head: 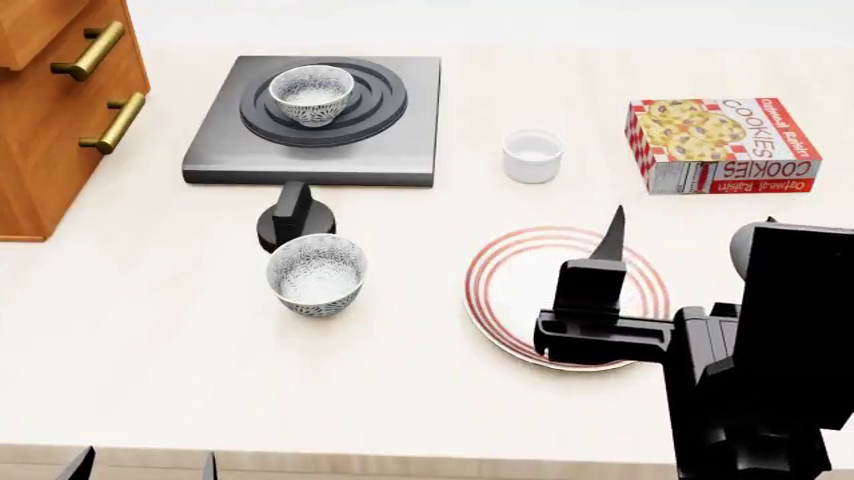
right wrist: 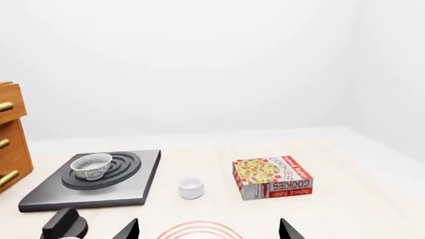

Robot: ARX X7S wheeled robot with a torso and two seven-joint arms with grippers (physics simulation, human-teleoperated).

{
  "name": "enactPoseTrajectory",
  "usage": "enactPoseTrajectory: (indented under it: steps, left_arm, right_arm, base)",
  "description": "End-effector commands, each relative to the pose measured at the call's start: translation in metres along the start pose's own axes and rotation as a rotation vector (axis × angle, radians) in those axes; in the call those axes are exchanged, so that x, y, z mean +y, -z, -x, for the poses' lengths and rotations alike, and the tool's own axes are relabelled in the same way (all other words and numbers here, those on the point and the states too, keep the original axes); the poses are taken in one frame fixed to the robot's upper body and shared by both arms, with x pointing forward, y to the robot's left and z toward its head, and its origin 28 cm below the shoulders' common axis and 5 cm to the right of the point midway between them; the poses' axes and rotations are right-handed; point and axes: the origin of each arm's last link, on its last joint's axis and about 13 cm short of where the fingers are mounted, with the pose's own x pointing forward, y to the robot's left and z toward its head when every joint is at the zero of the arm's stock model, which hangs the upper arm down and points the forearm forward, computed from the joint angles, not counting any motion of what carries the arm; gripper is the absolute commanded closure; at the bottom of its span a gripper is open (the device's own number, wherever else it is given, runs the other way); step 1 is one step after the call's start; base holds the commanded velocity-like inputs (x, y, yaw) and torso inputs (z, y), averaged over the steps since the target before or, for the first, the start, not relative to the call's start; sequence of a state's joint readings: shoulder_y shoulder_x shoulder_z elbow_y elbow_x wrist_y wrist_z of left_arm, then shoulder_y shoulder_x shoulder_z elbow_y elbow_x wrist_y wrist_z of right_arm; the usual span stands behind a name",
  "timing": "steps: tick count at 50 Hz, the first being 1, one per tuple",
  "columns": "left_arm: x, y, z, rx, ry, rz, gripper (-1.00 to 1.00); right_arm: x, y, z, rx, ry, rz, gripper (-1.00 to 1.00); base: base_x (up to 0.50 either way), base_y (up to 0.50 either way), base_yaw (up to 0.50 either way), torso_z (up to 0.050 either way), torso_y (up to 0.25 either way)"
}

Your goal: Pick the akita bowl on the stove and place it on the plate.

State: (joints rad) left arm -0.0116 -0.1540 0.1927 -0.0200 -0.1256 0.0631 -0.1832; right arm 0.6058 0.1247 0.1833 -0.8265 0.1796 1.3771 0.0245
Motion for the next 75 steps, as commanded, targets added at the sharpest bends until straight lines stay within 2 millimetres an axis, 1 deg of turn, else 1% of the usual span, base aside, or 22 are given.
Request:
enactPoseTrajectory:
  steps: [1, 7, 15, 20, 23, 24, 28, 29, 32, 34, 38, 41, 42, 46, 53, 57, 62, 75]
  left_arm:
    - [0.0, 0.0, -0.002, 0.01, -0.005, 0.007, -1.0]
    - [0.0, 0.001, -0.002, 0.01, -0.005, 0.006, -1.0]
    - [-0.001, -0.006, -0.001, -0.028, 0.003, -0.023, -1.0]
    - [-0.002, -0.023, -0.008, -0.077, 0.007, -0.04, -1.0]
    - [-0.005, -0.041, -0.015, -0.108, 0.026, -0.046, -1.0]
    - [-0.007, -0.051, -0.02, -0.142, 0.039, -0.077, -1.0]
    - [-0.009, -0.075, -0.029, -0.158, 0.048, -0.073, -1.0]
    - [-0.011, -0.087, -0.034, -0.168, 0.049, -0.076, -1.0]
    - [-0.013, -0.096, -0.041, -0.166, 0.05, -0.074, -1.0]
    - [-0.014, -0.105, -0.048, -0.155, 0.049, -0.071, -1.0]
    - [-0.018, -0.128, -0.066, -0.061, 0.046, -0.039, -1.0]
    - [-0.019, -0.137, -0.076, -0.043, 0.04, -0.041, -1.0]
    - [-0.02, -0.143, -0.082, -0.019, 0.038, -0.038, -1.0]
    - [-0.021, -0.15, -0.099, 0.034, 0.025, -0.047, -1.0]
    - [-0.023, -0.162, -0.111, 0.078, 0.022, -0.053, -1.0]
    - [-0.023, -0.168, -0.114, 0.089, 0.014, -0.049, -1.0]
    - [-0.022, -0.168, -0.116, 0.095, 0.004, -0.059, -1.0]
    - [-0.022, -0.175, -0.119, 0.077, -0.005, -0.077, -1.0]
  right_arm:
    - [-0.001, 0.002, -0.001, 0.005, 0.016, -0.003, -1.0]
    - [-0.001, 0.001, 0.0, 0.001, 0.015, -0.007, -1.0]
    - [-0.001, 0.001, 0.0, 0.001, 0.014, -0.009, -1.0]
    - [-0.001, 0.001, 0.001, 0.003, 0.012, -0.008, -1.0]
    - [-0.001, 0.002, 0.0, 0.003, 0.012, -0.009, -1.0]
    - [-0.001, 0.002, 0.0, 0.003, 0.012, -0.009, -1.0]
    - [-0.001, 0.001, 0.0, 0.004, 0.012, -0.01, -1.0]
    - [-0.001, 0.002, 0.0, 0.004, 0.012, -0.01, -1.0]
    - [-0.001, 0.001, 0.001, 0.003, 0.012, -0.01, -1.0]
    - [-0.001, 0.001, 0.0, 0.003, 0.012, -0.01, -1.0]
    - [-0.001, 0.001, 0.001, 0.003, 0.012, -0.011, -1.0]
    - [-0.001, 0.0, 0.001, 0.003, 0.012, -0.011, -1.0]
    - [-0.001, 0.001, 0.001, 0.003, 0.011, -0.011, -1.0]
    - [-0.001, 0.002, 0.0, 0.001, 0.011, -0.012, -1.0]
    - [-0.001, 0.001, 0.001, 0.002, 0.009, -0.007, -1.0]
    - [-0.001, 0.0, 0.001, 0.0, 0.01, -0.006, -1.0]
    - [-0.001, 0.001, 0.001, -0.007, 0.01, -0.007, -1.0]
    - [-0.001, 0.001, 0.002, -0.012, 0.008, -0.012, -1.0]
  base:
    - [0.0, 0.0, 0.0, 0.0, 0.0]
    - [0.0, 0.0, 0.0, 0.0, 0.0]
    - [0.0, 0.0, 0.0, 0.0, 0.0]
    - [0.0, 0.0, 0.0, 0.0, 0.0]
    - [0.0, 0.0, 0.0, 0.0, 0.0]
    - [0.0, 0.0, 0.0, 0.0, 0.0]
    - [0.0, 0.0, 0.0, 0.0, 0.0]
    - [0.0, 0.0, 0.0, 0.0, 0.0]
    - [0.0, 0.0, 0.0, 0.0, 0.0]
    - [0.0, 0.0, 0.0, 0.0, 0.0]
    - [0.0, 0.0, 0.0, 0.0, 0.0]
    - [0.0, 0.0, 0.0, 0.0, 0.0]
    - [0.0, 0.0, 0.0, 0.0, 0.0]
    - [0.0, 0.0, 0.0, 0.0, 0.0]
    - [0.0, 0.0, 0.0, 0.0, 0.0]
    - [0.0, 0.0, 0.0, 0.0, 0.0]
    - [0.0, 0.0, 0.0, 0.0, 0.0]
    - [0.0, -0.03, 0.0, 0.0, 0.0]
